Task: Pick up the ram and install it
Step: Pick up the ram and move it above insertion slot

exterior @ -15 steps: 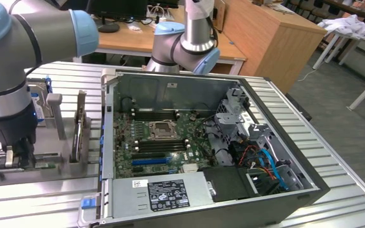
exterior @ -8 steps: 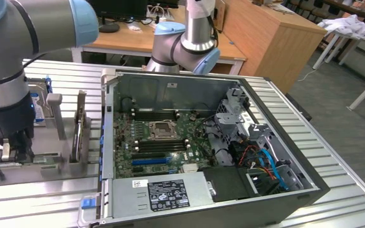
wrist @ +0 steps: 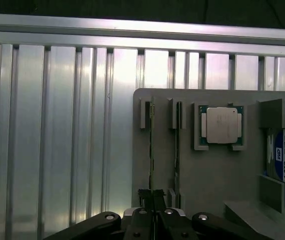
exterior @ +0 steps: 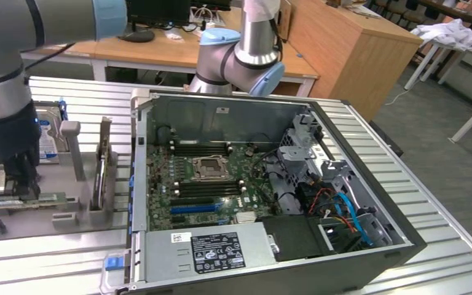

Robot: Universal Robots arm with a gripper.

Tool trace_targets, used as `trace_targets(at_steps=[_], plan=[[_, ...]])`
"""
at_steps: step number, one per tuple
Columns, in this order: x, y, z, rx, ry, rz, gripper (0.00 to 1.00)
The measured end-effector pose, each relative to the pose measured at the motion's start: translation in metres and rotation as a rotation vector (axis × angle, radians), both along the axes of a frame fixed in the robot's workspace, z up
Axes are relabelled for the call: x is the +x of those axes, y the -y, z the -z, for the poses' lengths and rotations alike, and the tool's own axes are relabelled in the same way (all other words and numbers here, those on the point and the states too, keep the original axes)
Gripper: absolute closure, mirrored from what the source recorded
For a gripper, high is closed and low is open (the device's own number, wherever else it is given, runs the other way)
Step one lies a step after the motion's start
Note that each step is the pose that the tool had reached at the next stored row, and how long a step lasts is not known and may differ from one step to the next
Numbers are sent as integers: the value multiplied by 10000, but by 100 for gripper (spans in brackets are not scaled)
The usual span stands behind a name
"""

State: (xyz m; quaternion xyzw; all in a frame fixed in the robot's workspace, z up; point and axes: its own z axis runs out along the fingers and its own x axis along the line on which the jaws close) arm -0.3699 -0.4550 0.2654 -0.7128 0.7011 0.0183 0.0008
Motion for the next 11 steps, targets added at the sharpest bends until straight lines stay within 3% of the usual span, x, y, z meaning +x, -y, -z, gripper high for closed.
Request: trace_targets(at_steps=[11], plan=[[0,0,-444,-1,1,30,88]])
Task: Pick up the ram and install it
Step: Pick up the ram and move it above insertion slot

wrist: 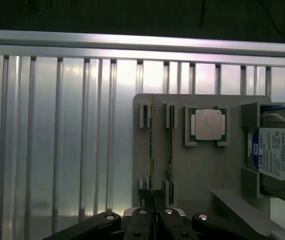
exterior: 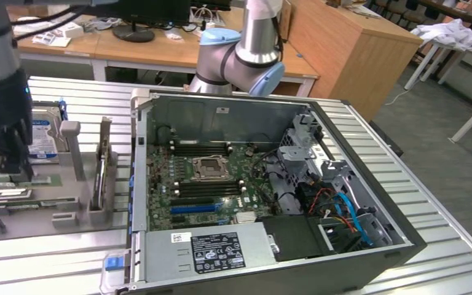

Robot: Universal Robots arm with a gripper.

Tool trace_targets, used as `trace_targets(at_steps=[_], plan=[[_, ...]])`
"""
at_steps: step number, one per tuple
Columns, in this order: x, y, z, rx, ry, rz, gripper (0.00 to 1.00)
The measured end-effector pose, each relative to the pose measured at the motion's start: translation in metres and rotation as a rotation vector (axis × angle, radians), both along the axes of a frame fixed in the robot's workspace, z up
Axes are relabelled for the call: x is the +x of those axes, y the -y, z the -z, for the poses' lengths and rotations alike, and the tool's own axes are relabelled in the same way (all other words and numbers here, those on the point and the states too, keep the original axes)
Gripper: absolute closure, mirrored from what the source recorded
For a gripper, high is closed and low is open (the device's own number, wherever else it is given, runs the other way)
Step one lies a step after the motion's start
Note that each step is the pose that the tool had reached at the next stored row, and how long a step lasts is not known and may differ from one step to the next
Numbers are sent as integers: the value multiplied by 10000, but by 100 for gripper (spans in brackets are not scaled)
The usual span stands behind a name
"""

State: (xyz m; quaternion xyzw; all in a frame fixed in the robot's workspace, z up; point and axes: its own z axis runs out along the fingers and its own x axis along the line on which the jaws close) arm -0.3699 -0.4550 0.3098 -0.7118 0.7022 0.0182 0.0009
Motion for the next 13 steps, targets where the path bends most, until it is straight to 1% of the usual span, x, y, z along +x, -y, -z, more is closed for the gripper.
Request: trace_targets(at_steps=[9,13], plan=[[0,0,-382,0,-1,21,88],[0,0,-533,0,-1,28,88]])
